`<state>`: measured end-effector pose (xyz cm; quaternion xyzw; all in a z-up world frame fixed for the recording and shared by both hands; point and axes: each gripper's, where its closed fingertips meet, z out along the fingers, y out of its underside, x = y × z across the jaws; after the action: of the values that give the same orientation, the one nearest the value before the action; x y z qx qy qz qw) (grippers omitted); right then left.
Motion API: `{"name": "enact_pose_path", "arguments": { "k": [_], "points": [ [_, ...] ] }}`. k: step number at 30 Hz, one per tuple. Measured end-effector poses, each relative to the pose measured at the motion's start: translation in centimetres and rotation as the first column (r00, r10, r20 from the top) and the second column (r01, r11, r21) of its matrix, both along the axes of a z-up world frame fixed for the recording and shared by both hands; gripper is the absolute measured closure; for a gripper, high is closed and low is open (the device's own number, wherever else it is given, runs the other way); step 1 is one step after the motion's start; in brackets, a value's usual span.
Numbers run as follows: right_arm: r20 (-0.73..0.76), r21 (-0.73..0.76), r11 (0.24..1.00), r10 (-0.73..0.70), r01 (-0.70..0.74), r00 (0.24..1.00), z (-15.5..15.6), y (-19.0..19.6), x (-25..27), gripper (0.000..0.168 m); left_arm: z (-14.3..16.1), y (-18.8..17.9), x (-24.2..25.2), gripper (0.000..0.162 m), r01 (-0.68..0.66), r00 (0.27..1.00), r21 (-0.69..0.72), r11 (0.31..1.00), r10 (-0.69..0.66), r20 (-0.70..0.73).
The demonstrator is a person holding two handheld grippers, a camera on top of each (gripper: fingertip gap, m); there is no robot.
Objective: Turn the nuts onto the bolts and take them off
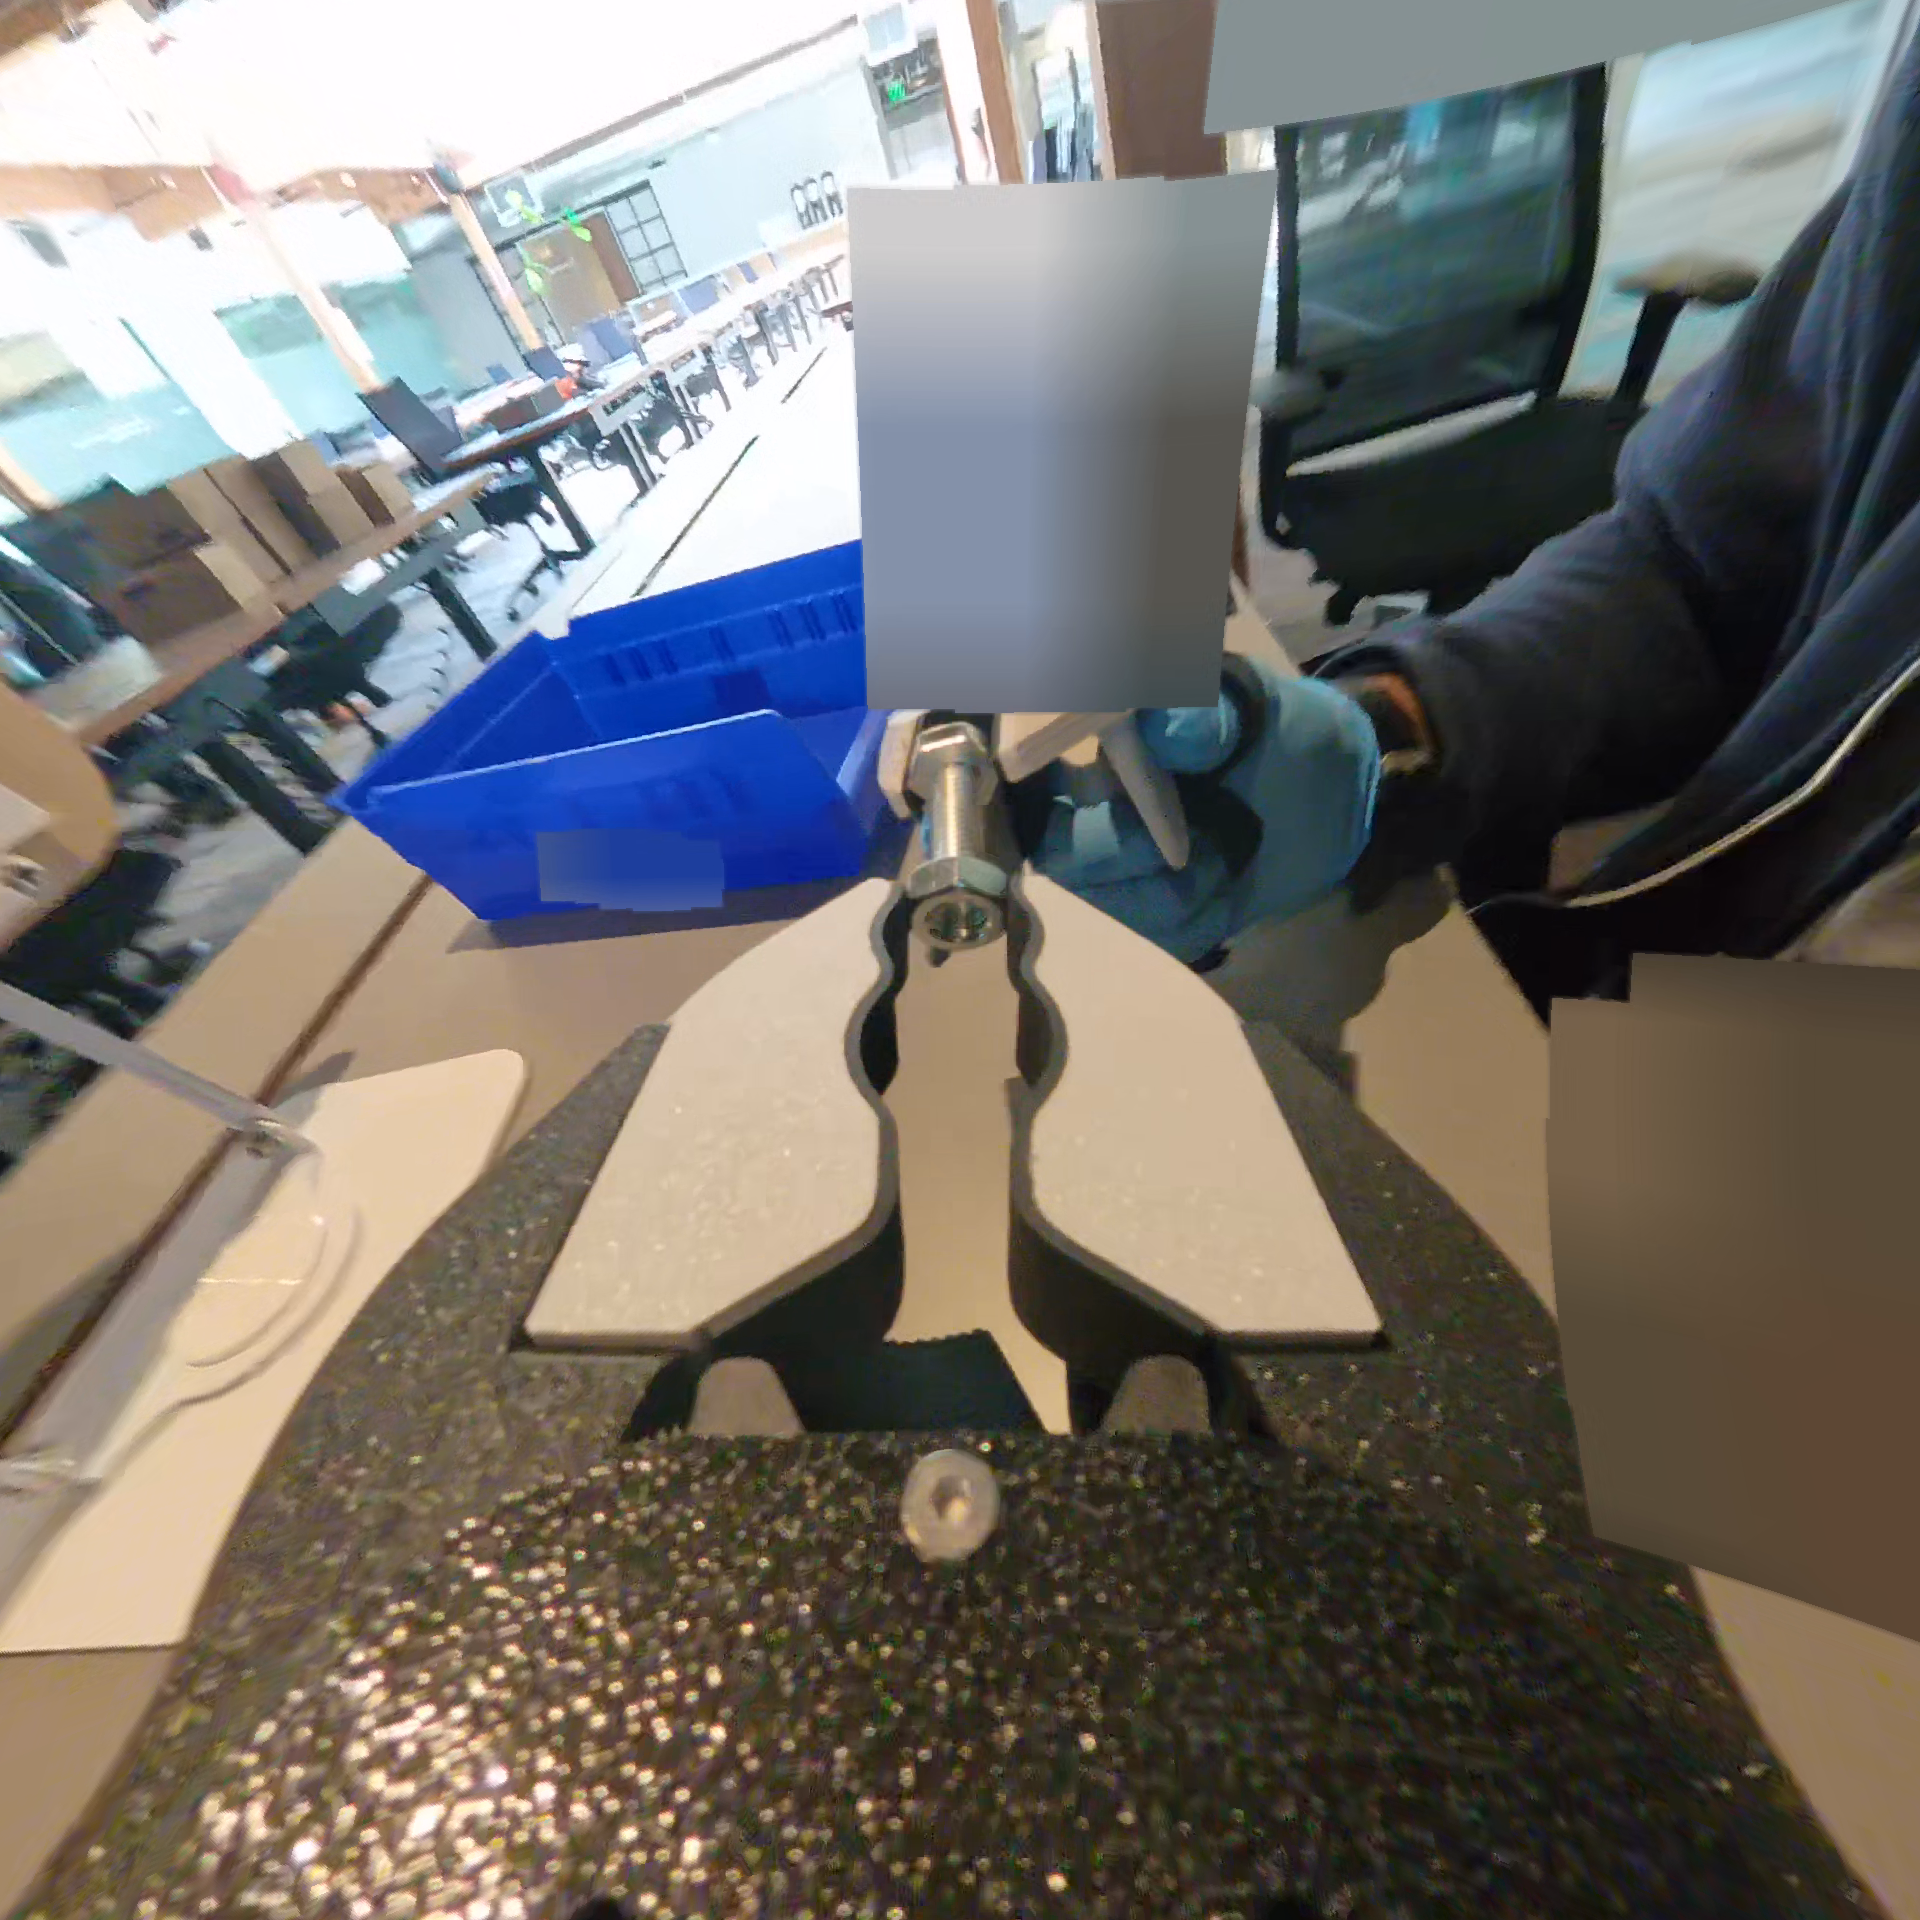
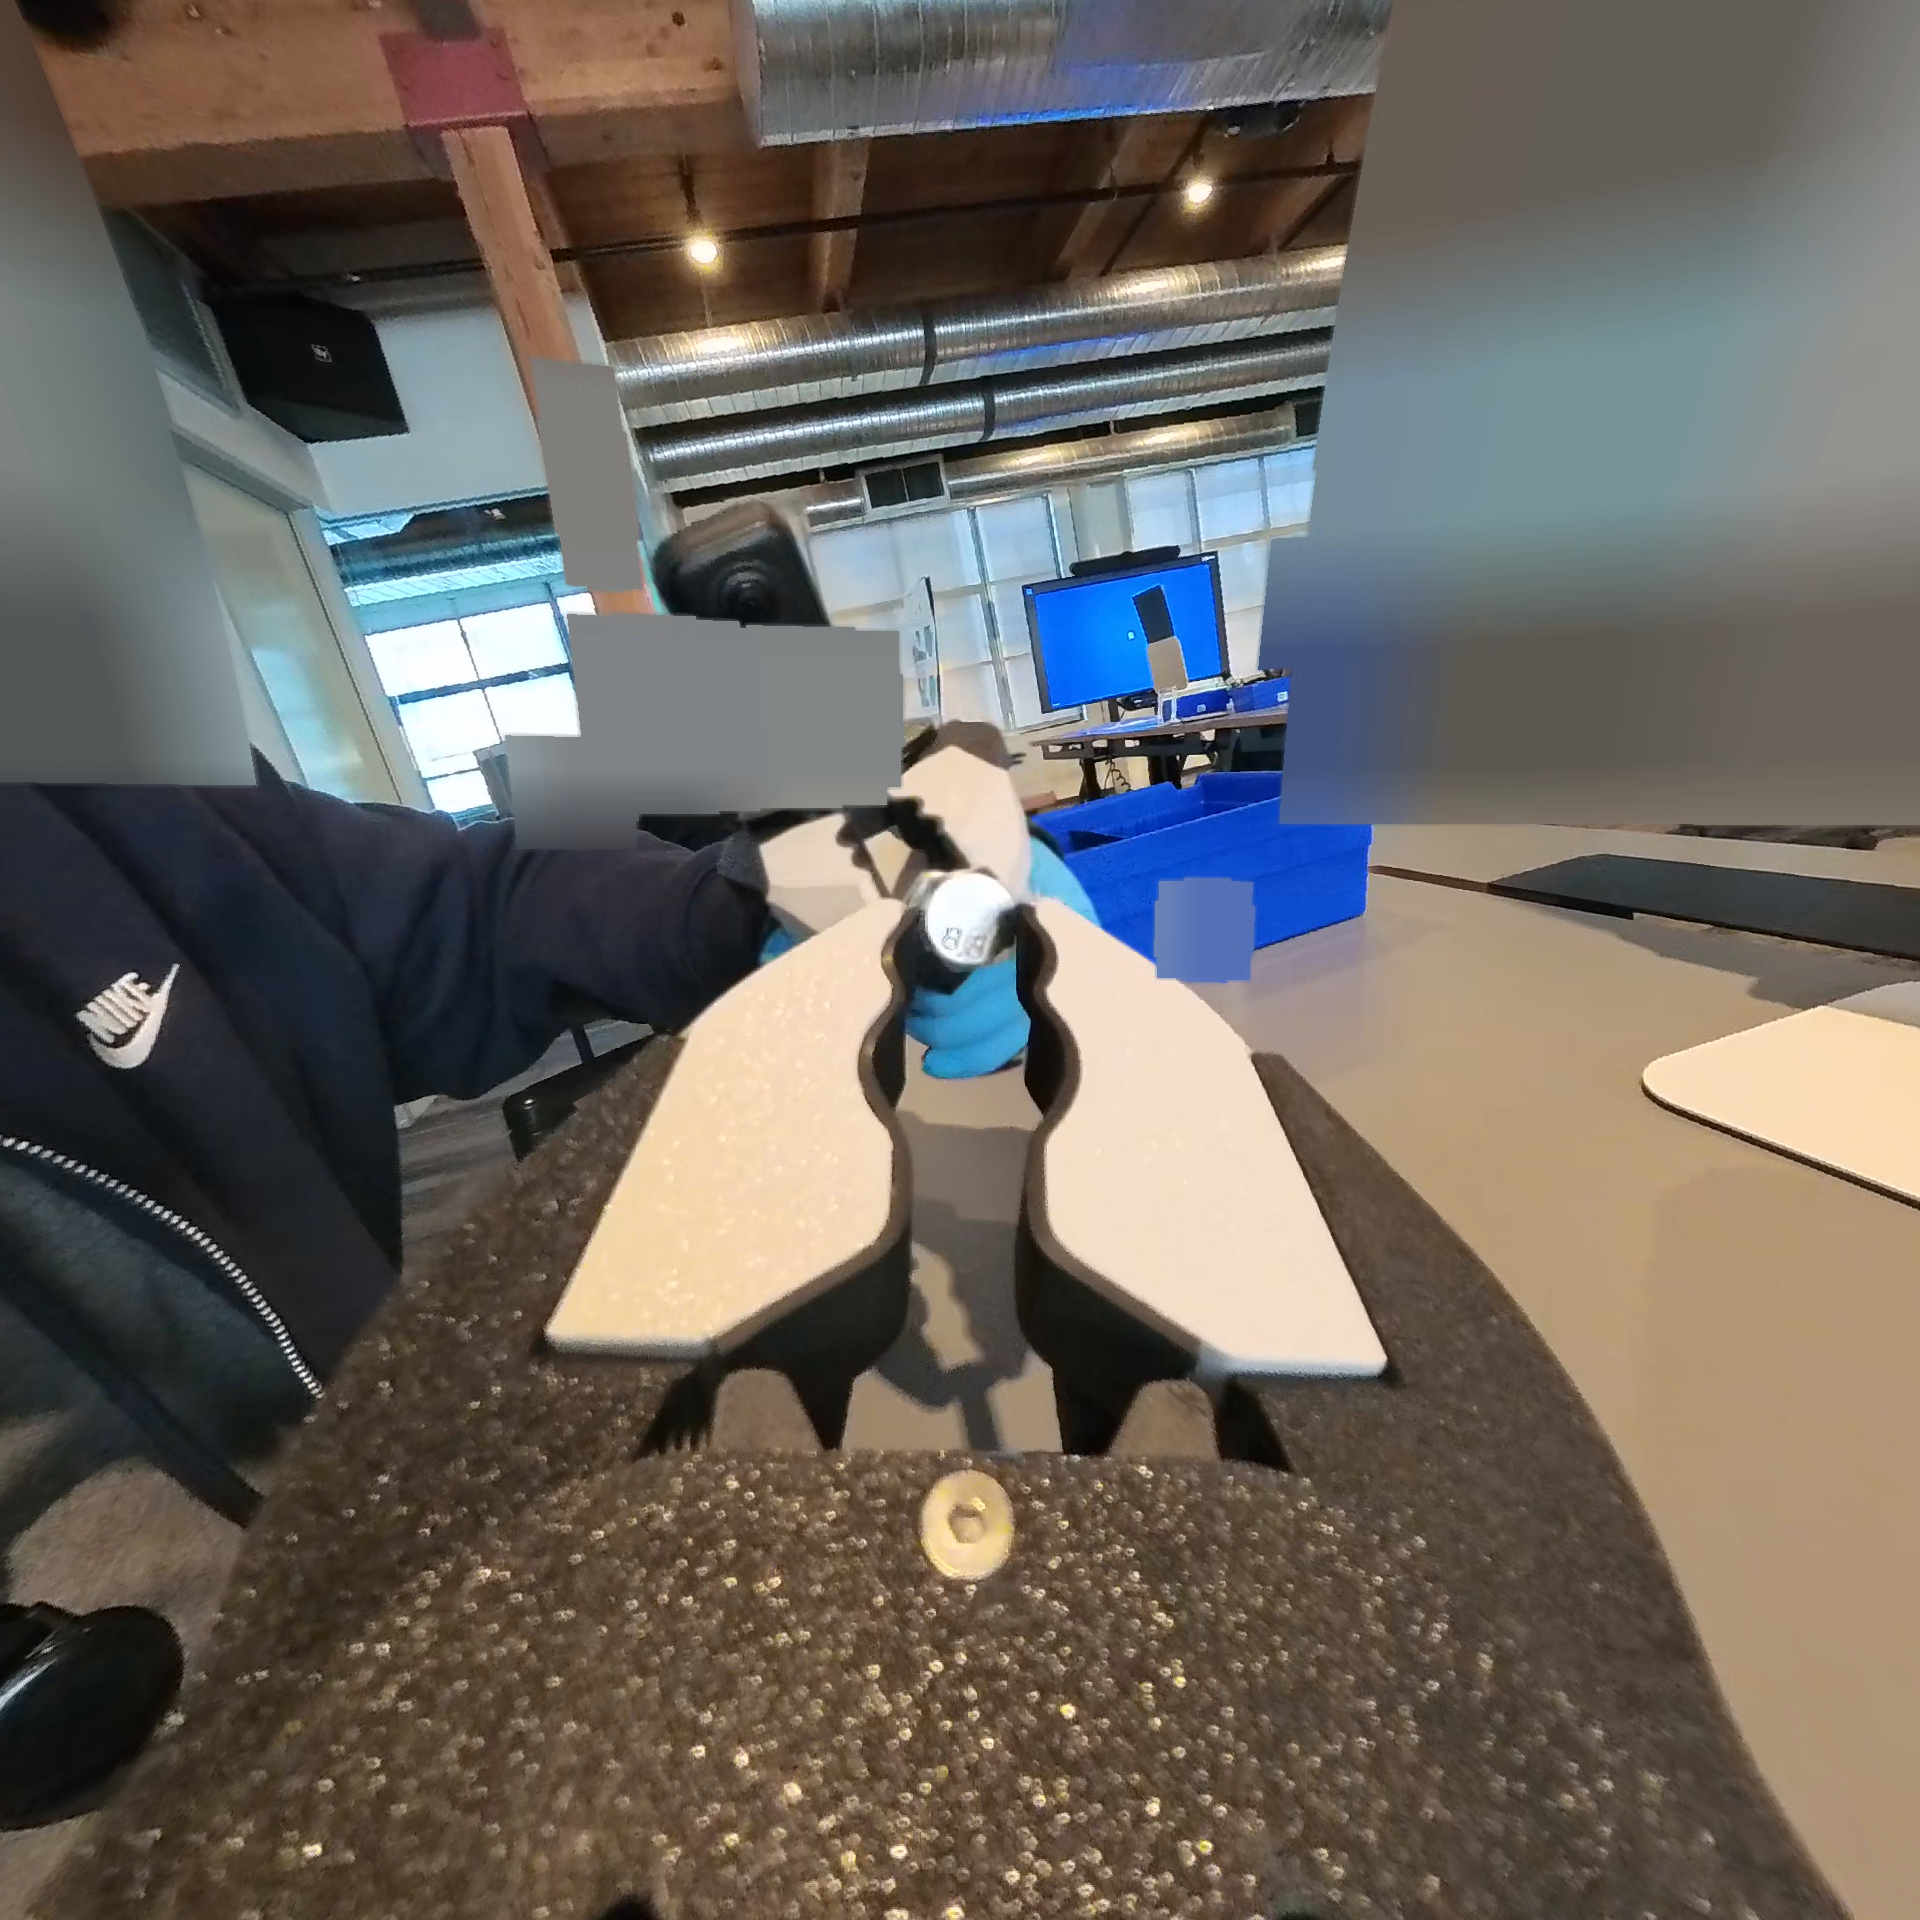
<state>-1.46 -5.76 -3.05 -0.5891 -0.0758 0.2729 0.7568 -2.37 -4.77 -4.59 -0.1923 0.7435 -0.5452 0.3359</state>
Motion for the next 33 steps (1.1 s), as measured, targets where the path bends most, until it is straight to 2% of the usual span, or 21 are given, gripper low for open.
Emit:
{"name": "enact_pose_path", "arguments": {
  "k": [4,7,9,12,16,20,23,28,31,33],
  "points": [
    [-0.003,-0.003,1.0,0.001,-0.001,1.0,-0.1,0.0,0.0,0.15,0.1,0.3,0.2,0.145,-0.084,0.977,0.243,0.966,0.031,0.212],
    [-0.004,-0.002,1.0,0.003,-0.003,1.0,0.0,0.0,-0.1,0.15,0.4,0.5,0.3,0.145,-0.208,0.903,0.428,0.879,0.005,0.43],
    [-0.008,0.008,1.0,0.009,-0.008,1.0,0.1,-0.1,-0.1,0.15,0.9,0.4,0.2,0.14,-0.255,0.856,0.46,0.851,-0.023,0.517],
    [-0.021,0.012,1.0,0.006,-0.006,1.0,0.2,-0.1,0.1,0.15,1.5,0.1,-0.1,0.122,-0.181,0.888,0.352,0.918,-0.001,0.459],
    [-0.027,0.026,1.0,0.0,0.001,1.0,0.4,-0.3,0.3,0.15,1.4,0.0,-0.3,0.119,-0.047,0.974,0.131,0.99,0.016,0.227],
    [-0.01,0.047,0.999,-0.011,0.012,1.0,0.7,-0.5,0.2,0.15,1.3,-0.1,0.0,0.122,0.005,1.0,-0.104,0.995,-0.004,0.008],
    [-0.01,0.055,0.998,-0.013,0.013,1.0,0.8,-0.6,0.2,0.15,1.3,0.0,0.1,0.122,0.015,0.995,-0.206,0.978,-0.034,-0.089],
    [0.012,0.053,0.998,-0.016,0.015,1.0,0.7,-0.5,-0.1,0.151,0.8,-0.3,0.0,0.128,0.03,0.984,-0.243,0.97,-0.071,-0.161],
    [0.024,0.049,0.999,-0.015,0.014,1.0,0.6,-0.4,-0.3,0.151,0.3,-0.6,-0.2,0.145,0.042,0.985,-0.177,0.983,-0.071,-0.158],
    [0.027,0.045,0.999,-0.011,0.01,1.0,0.5,-0.4,-0.4,0.15,0.3,-0.5,-0.3,0.145,0.039,0.995,-0.096,0.995,-0.048,-0.091]
  ]
}}
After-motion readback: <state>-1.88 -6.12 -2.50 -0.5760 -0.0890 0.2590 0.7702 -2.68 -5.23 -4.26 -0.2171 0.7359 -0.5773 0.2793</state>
